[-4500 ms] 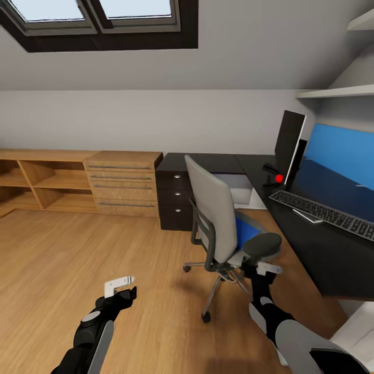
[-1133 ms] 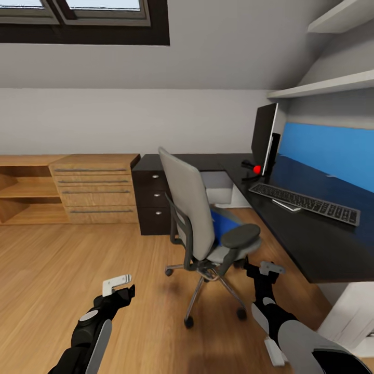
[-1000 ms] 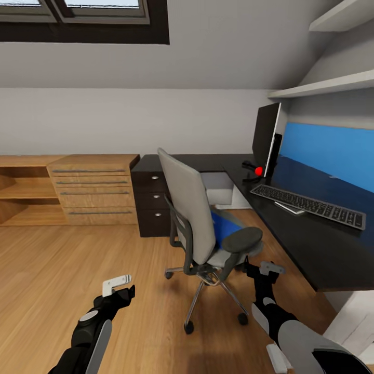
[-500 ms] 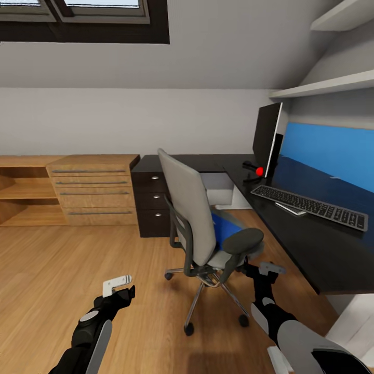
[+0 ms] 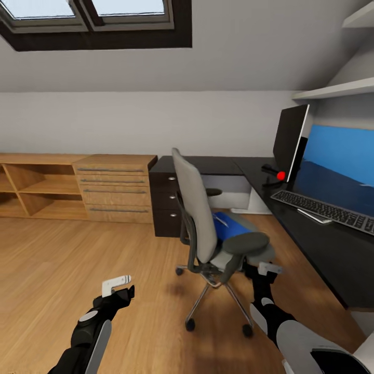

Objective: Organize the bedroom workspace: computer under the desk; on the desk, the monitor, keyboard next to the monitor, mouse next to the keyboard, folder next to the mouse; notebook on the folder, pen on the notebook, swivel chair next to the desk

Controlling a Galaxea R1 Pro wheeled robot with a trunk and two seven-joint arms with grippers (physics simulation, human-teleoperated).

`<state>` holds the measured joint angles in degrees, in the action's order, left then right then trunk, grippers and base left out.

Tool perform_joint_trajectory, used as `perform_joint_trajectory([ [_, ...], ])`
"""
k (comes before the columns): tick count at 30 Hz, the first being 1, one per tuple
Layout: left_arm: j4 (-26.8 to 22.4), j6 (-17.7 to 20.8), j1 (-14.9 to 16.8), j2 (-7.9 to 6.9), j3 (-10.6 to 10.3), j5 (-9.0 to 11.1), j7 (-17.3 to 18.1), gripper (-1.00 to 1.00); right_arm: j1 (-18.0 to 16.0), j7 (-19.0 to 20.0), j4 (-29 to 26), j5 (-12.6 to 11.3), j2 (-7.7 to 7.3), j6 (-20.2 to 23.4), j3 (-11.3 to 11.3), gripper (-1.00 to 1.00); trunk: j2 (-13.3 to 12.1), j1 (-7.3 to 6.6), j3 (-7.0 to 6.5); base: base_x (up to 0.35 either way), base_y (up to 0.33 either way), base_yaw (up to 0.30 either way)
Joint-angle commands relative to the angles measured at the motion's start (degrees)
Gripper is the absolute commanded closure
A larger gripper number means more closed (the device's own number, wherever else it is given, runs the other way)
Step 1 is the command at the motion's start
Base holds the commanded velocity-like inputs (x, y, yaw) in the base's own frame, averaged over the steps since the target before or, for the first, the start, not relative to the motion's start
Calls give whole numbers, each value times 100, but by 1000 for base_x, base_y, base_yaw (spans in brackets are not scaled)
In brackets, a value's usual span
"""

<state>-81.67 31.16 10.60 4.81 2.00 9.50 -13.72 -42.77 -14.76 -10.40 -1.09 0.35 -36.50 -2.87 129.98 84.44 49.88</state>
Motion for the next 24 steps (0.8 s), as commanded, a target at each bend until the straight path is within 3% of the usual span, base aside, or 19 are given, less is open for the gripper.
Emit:
perform_joint_trajectory([
  [1, -7, 21, 4, -5, 2, 60, -37, -100, -4, 17, 3, -5, 6, -23, -21, -100, 2, -1, 1, 0, 0, 242],
  [24, -17, 15, 4, -24, -3, 68, -34, -100, -4, 17, 91, -3, 118, -23, -12, -100, 2, -1, -76, 0, 0, 258],
])
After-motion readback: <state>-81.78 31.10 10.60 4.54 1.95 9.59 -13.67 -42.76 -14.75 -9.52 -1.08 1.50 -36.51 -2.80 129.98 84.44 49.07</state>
